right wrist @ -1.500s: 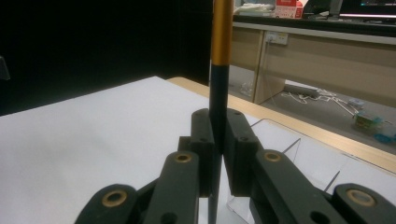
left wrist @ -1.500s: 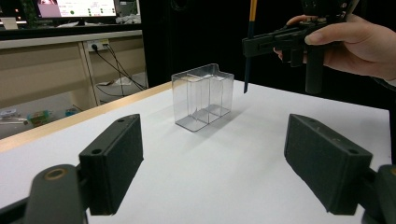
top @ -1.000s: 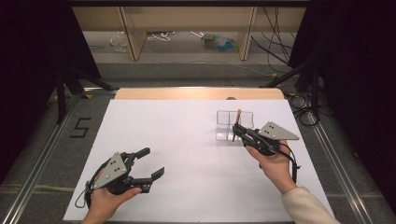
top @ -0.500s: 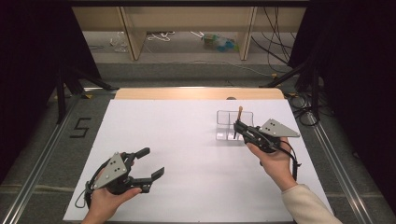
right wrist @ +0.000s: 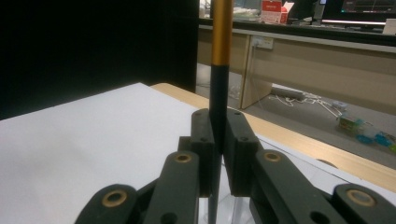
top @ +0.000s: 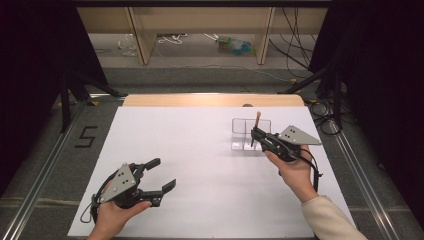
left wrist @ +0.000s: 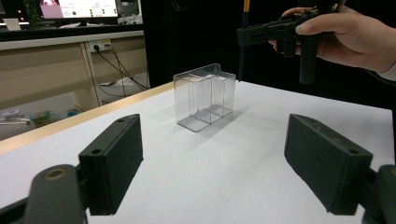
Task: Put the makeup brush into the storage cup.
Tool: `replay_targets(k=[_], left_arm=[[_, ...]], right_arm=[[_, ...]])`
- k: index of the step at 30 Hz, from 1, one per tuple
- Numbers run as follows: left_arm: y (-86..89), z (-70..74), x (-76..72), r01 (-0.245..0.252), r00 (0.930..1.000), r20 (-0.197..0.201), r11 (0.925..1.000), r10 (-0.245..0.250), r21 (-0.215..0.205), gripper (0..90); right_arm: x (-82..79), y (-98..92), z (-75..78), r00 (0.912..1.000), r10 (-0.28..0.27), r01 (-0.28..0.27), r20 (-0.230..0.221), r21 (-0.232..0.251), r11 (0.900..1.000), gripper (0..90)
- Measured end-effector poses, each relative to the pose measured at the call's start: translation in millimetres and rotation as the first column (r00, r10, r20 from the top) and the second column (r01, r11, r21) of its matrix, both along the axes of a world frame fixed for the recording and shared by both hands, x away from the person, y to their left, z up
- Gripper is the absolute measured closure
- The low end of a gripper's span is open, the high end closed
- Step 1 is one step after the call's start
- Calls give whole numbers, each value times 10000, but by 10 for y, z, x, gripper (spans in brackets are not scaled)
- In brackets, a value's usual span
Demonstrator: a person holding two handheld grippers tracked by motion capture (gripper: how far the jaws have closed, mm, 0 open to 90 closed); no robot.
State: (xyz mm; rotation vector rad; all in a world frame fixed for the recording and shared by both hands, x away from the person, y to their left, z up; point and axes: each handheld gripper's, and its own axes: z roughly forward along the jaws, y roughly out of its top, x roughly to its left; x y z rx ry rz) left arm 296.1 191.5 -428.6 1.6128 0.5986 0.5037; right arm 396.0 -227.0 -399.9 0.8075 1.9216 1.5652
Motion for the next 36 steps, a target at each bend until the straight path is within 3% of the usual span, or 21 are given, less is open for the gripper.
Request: replay_targets(k=[5,11,19,22,24,29,30,31,36], left_arm=[[-3,-3,1,11,10000,-14,10000,-11,-5,195],[-2,-2,1,7,10000,-1,10000,-7,5,195],[-1,-3,0,-2,10000,-3,10000,2,4,195],[-2,-3,1,4,10000,-4,10000,-4,0,195],[-3,-3,1,7,10000,-3,10000,-7,-3,195],[-1,-3,0,5,10000,-2,10000,-5,-5,195],[-1,-3,0,7,10000,-5,10000,-7,-6,195],[-1,-3,1,6,10000,-6,10000,-6,-8,195],[-3,-3,1,21,10000,-2,10000,-21,-5,195]], right_arm=[[25,-10,11,9998,-48,47,195,29,10000,841],[22,-10,28,9998,-140,142,-108,132,9998,841],[69,-22,48,9994,-223,221,251,94,9997,841],[58,-15,55,9997,-225,227,-83,163,9996,841],[79,-25,60,9995,-260,259,181,85,9996,841],[104,-31,71,9991,-292,290,293,89,9995,841],[86,-23,72,9995,-304,304,-36,167,9994,841],[105,-29,72,9994,-291,288,206,123,9995,841],[120,-35,76,9989,-382,381,265,62,9993,841]])
